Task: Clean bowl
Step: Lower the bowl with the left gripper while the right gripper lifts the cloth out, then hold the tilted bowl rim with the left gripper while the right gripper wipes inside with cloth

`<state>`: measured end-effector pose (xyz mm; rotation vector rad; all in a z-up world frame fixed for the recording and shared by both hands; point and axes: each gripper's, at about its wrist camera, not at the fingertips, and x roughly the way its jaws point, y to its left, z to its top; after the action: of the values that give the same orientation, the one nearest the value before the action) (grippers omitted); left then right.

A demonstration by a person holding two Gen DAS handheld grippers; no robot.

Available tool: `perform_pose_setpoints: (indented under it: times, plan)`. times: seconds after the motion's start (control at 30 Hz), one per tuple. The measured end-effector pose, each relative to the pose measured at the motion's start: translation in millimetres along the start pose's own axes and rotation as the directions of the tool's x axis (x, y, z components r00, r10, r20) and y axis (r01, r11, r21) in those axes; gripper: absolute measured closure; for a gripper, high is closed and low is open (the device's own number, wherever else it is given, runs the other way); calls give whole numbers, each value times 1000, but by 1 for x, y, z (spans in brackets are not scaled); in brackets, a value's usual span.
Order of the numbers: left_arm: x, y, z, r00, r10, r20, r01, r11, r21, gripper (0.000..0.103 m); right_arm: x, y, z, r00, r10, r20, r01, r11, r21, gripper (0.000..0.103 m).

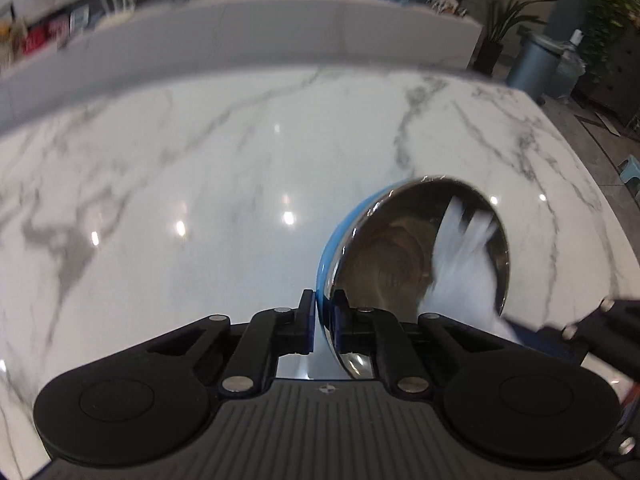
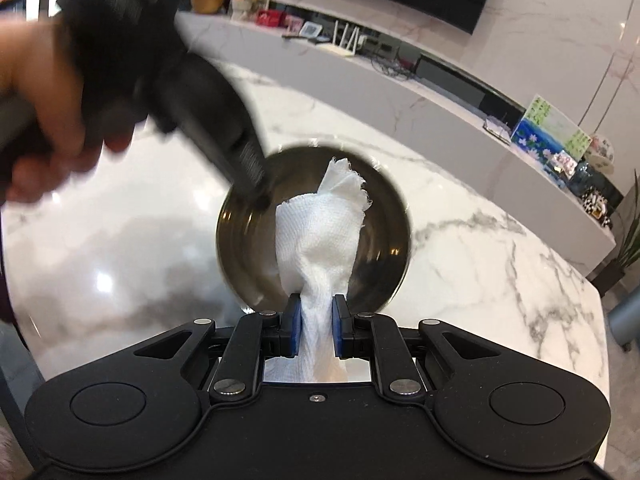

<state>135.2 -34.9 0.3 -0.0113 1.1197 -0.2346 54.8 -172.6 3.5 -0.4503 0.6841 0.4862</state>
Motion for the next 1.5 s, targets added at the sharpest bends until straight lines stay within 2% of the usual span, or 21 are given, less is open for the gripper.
perform_pose_setpoints:
  times: [0.1, 0.2, 0.4, 0.47, 0.57, 0.77, 0.83, 0.9, 0.97, 1.1, 1.23, 1.4, 1.5]
  plan:
    - [1, 3, -7, 998, -38, -48, 36, 999, -31, 97, 8, -19, 14, 1000, 25, -6, -25, 1000, -4, 90]
    - [-2, 6, -14, 995, -61, -73, 58, 997, -46, 96, 12, -6, 14, 999, 37, -31, -38, 999, -22, 90]
    - [-4, 9, -31, 985, -103, -140, 97, 994, -48, 96, 10, 15, 6, 983, 111, -147, -116, 993, -27, 90]
    - [-4, 10, -36, 983, -115, -147, 108, 993, -57, 96, 15, 17, 7, 969, 147, -198, -157, 987, -35, 90]
    - [-2, 14, -39, 982, -122, -144, 112, 991, -77, 96, 21, 21, 9, 957, 157, -244, -176, 983, -60, 90]
    - [2, 25, -43, 979, -158, -128, 141, 982, -129, 95, 23, 22, 14, 950, 164, -265, -184, 981, -56, 89]
    - [4, 31, -43, 978, -174, -120, 154, 976, -157, 95, 21, 20, 16, 951, 171, -257, -190, 981, -50, 87]
    - [7, 36, -43, 974, -194, -116, 170, 967, -191, 95, 15, 19, 18, 954, 182, -240, -197, 980, -41, 69]
    - [9, 40, -42, 972, -207, -112, 179, 959, -218, 95, 9, 19, 23, 960, 180, -216, -194, 980, -44, 65]
    - [12, 47, -40, 968, -228, -103, 196, 947, -253, 91, 10, 17, 37, 964, 183, -195, -197, 979, -52, 66]
    - [10, 55, -39, 967, -240, -84, 209, 939, -274, 88, 24, 20, 44, 957, 195, -215, -216, 973, -78, 68]
    - [7, 66, -36, 972, -228, -49, 205, 935, -290, 83, 41, 21, 47, 948, 206, -242, -225, 973, -53, 89]
    - [5, 72, -32, 977, -214, -14, 201, 935, -291, 83, 51, 21, 49, 944, 214, -251, -229, 973, -33, 90]
